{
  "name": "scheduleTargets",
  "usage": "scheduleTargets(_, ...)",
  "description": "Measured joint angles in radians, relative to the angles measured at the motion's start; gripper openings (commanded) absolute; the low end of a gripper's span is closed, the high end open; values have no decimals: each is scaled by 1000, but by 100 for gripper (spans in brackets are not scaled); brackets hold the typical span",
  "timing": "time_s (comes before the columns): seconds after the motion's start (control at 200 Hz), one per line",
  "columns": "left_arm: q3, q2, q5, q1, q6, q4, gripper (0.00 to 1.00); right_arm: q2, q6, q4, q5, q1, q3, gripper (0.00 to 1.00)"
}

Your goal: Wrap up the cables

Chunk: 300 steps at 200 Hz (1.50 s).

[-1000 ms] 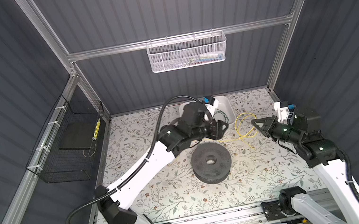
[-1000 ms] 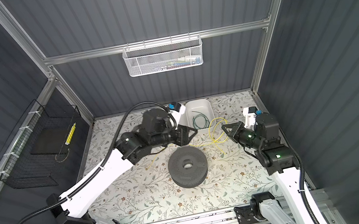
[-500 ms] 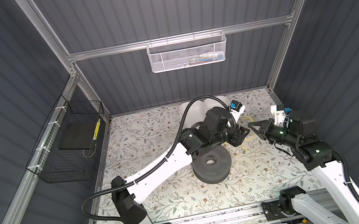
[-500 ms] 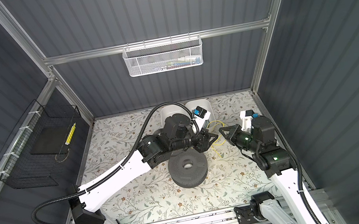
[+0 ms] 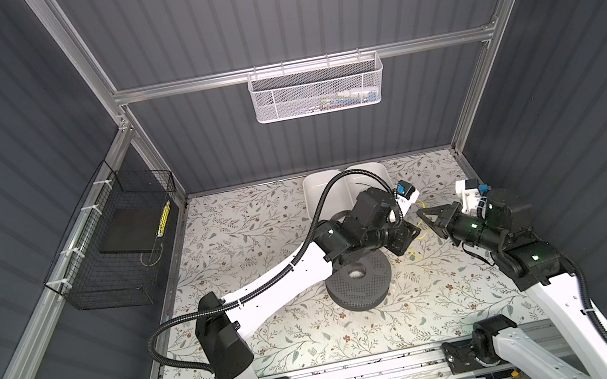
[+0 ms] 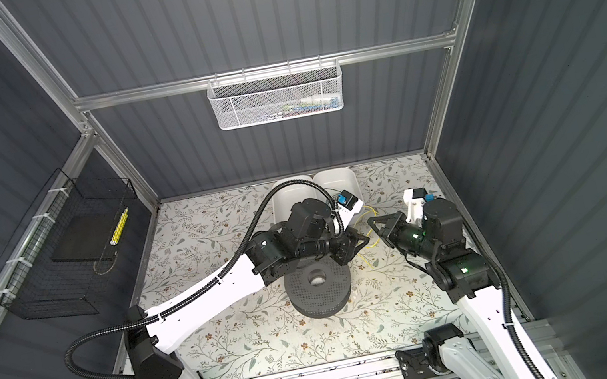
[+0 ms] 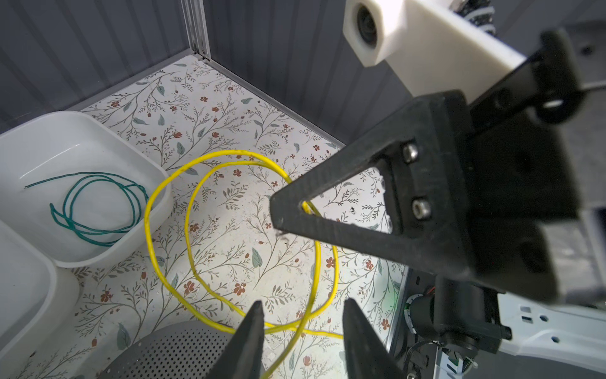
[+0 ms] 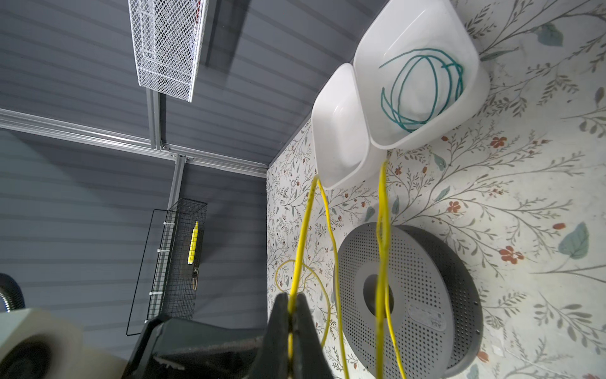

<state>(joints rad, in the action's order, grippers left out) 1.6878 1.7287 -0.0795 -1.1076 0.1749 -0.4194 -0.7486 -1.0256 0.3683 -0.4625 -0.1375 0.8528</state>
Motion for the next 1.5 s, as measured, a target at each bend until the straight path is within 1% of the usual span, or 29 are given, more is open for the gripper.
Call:
scheduleTargets(0.07, -8, 0, -3, -5, -7, 5, 34, 0, -5, -2, 0, -5, 0, 0)
scheduleTargets(0.16, -9, 10, -2, -6, -14, 11, 22, 0, -7, -2, 0, -10, 0, 0)
scheduleTargets(0.245, -9, 25, 7, -10, -31, 13, 7, 0, -7, -2, 0, -13, 0, 0)
scheduleTargets(0.345, -18, 32, 14, -14, -38, 26, 0, -1, -9, -2, 6, -16, -8, 0)
scheduleTargets(0.535, -63, 21, 31, -18, -38, 76, 0, 2, -12, 3, 14, -19, -15, 0)
scheduleTargets(0.565, -70, 17, 34, -18, -38, 84, 0, 2, -14, 1, 14, -20, -15, 6)
scheduleTargets(0.615, -86, 5, 37, -18, -38, 99, 0, 2, -16, -2, 12, -22, -15, 21)
scheduleTargets(0.69, -114, -16, 43, -18, -39, 113, 0, 2, -13, 1, 10, -24, -9, 34)
scheduleTargets(0.74, -133, -31, 52, -18, -42, 119, 0, 1, -15, 12, 14, -24, 5, 40)
scheduleTargets(0.82, -152, -52, 64, -18, -49, 122, 0, 3, 0, 48, 26, -23, 57, 45)
scheduleTargets(0.975, -164, -96, 69, -4, -62, 128, 0, 30, 16, 98, 52, -6, 177, 47)
scheduleTargets(1.065, -173, -127, 61, 8, -64, 137, 0, 53, 16, 114, 61, 18, 206, 47)
scheduleTargets(1.175, -200, -174, 52, 33, -63, 158, 0, 55, 11, 127, 54, 42, 203, 47)
scheduleTargets(1.306, -207, -206, 50, 53, -63, 175, 0, 33, -4, 116, 3, 47, 153, 47)
scheduleTargets(1.501, -209, -212, 39, 59, -63, 180, 0, -12, -31, 81, -65, 16, 99, 47)
